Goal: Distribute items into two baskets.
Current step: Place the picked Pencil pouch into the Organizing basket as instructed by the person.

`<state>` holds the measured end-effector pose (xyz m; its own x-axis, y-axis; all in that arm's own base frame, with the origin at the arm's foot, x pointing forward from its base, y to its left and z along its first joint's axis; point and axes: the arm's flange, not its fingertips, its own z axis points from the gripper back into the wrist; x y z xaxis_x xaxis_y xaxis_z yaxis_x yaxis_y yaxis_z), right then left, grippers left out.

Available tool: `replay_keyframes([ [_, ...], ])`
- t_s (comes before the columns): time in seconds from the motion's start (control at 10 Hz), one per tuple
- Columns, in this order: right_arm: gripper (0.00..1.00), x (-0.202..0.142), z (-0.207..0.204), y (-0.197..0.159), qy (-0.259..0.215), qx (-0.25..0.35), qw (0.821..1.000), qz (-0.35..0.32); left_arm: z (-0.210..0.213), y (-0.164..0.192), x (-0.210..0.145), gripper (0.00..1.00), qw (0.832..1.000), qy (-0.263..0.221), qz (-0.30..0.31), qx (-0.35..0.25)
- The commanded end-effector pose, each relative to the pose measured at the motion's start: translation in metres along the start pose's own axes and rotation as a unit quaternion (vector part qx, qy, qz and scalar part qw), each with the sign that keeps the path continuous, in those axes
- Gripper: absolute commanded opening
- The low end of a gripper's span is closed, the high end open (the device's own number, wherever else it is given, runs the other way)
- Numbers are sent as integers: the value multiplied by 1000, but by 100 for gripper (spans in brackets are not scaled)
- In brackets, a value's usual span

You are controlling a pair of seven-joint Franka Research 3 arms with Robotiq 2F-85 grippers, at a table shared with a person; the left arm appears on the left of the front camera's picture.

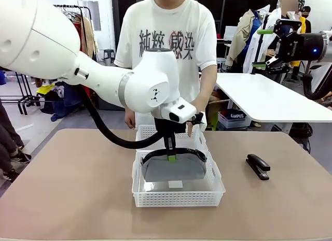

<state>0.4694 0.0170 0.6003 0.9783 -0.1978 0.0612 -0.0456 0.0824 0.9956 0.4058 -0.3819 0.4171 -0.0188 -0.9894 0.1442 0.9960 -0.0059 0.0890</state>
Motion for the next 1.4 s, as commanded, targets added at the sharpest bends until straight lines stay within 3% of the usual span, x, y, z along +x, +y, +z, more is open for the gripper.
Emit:
replay_keyframes([
  [0.0, 100, 0, 0, 1, 0, 0, 1000, 0, -16, -7, -4, 0, 1000, 9, -15, -4],
  [0.3, 100, 0, 0, 1, 0, 0, 1000, 0, -39, -14, -5, 0, 999, 16, -20, -20],
  [1.1, 100, 0, 0, 1, 0, 0, 1000, 0, -50, -19, -2, 0, 999, 14, -23, -32],
  [1.2, 100, 0, 0, 1, 0, 0, 1000, 0, -50, -19, -3, 10, 999, 15, -22, -32],
  [1.3, 100, 0, 0, 1, 0, 0, 1000, 0, -49, -19, -2, 29, 999, 14, -19, -31],
])
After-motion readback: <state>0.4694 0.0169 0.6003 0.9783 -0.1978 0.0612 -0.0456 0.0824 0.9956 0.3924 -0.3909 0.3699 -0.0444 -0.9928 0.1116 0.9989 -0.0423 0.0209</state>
